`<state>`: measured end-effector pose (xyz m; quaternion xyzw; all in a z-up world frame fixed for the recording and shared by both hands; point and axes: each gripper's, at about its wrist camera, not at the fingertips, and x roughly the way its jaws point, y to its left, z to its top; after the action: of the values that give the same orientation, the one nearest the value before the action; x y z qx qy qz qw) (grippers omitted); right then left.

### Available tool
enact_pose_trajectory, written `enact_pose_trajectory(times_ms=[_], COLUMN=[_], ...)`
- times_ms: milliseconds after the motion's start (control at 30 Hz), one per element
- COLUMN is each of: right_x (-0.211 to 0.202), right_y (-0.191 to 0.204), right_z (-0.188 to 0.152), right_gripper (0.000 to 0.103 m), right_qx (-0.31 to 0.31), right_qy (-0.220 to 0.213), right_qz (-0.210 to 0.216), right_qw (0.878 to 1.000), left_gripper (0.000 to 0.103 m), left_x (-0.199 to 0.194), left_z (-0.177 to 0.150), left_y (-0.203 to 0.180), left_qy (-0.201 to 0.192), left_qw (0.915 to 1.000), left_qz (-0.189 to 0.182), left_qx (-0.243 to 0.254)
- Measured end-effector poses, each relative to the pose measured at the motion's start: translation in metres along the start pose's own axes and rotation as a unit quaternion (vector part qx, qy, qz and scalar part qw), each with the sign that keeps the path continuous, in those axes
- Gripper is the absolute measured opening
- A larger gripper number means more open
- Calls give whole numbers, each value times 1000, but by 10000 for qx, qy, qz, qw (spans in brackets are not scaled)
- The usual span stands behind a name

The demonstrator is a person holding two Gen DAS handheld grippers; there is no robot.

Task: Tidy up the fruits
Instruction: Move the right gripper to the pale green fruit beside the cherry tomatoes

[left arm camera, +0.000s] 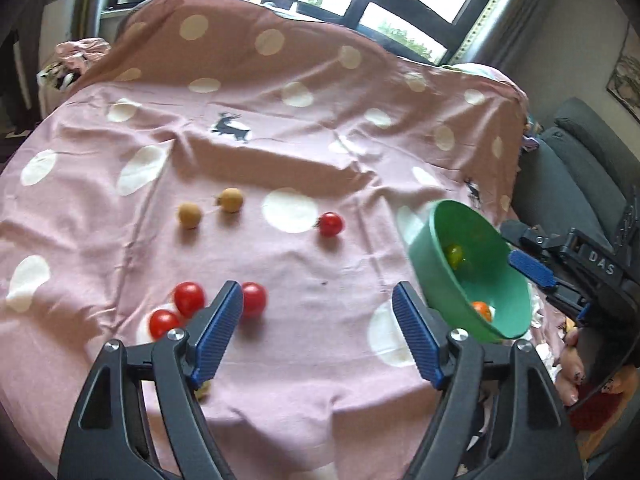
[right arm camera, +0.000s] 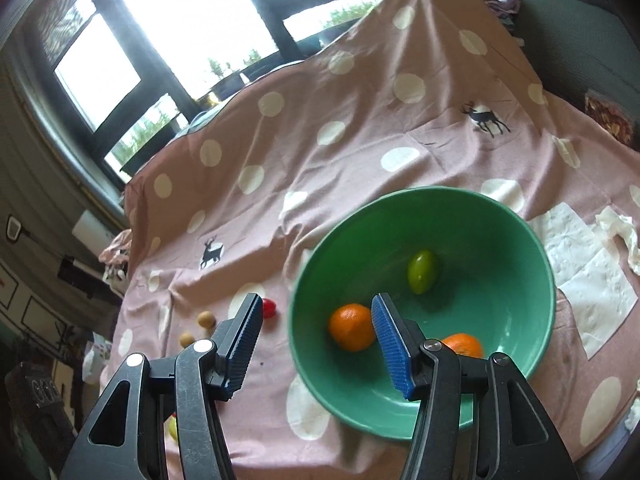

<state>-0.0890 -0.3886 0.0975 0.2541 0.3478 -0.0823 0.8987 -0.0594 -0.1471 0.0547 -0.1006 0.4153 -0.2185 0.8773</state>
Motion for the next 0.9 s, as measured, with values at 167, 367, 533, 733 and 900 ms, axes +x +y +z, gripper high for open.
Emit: enact_pose_trajectory(times_ms=[167,367,533,733,900], right_x=[17,39,59,83,99], right_y=[37,70,95,126,141], right_z=[-12,-30,-47,-76,-98], right_gripper=[58,58,58,58,58], right_qx=[-572,-1046,-1293,-1550,-1600], right_qy=[265,671,1154,1888,2481], right_qz=[76,175,462,1065,1481], right_qw=[9980,9921,9838,9638,9439], left_gripper=[78,77,77,75,76], left_x=[-14,-19,-22,-25,-28], left_z=[-4,-1,2,3,3], left_y=[36,71,94,109,124], left_qy=[-185,-233,-255,-243,-245], left_qw=[9996,9984,9956,9928,9889], left_qz=[112,291,426,459,558], left_qx=[-197,-437,-794,-1077,-1356])
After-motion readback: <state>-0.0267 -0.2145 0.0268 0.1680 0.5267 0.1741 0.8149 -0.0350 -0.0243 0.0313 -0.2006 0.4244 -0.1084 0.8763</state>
